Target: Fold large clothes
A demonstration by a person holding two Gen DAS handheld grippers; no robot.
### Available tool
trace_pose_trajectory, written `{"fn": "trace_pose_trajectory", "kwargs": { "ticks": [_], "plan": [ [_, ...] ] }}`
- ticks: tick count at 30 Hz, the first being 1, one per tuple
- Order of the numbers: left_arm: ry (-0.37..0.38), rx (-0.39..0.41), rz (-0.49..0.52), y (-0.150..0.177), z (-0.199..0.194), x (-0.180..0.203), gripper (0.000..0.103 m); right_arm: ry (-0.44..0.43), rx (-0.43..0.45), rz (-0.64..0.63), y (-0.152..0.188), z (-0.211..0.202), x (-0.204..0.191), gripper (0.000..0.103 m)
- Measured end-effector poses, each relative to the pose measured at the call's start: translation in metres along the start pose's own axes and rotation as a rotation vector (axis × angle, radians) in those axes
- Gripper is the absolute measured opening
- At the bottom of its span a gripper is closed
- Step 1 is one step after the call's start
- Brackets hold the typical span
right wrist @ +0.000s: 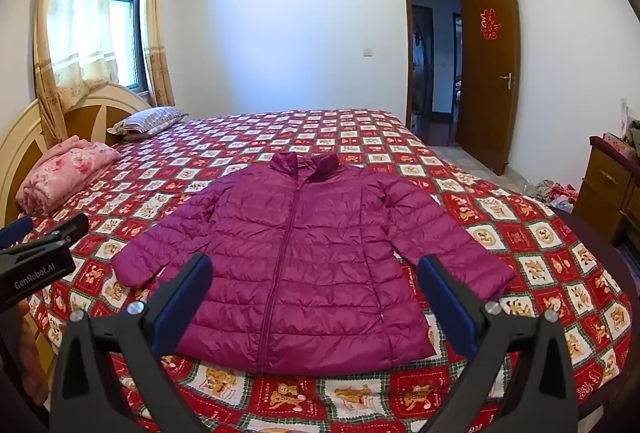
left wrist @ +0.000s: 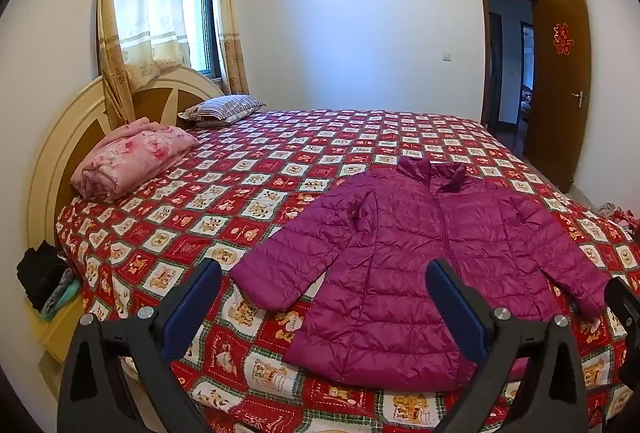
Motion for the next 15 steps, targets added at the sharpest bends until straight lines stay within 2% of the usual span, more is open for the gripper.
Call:
{"fn": "trace_pose_trajectory", "kwargs": {
  "ticks": [15],
  "plan": [
    [0.001,0.005,0.005,0.0022,0.0027,0.0008,0.102,-0.007,-0.015,0.011,0.0080,0.0041,-0.0025,0.103]
  ]
}}
Point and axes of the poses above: each gripper's, at about its wrist camera, not at the fingertips, and z roughly the way its jaws point, x to its right, y to its underside, the point moved 7 cm from there along z, roughly the way its jaws point, and after that the axes turned 12 degrees about -y, right-handed, at the moved point
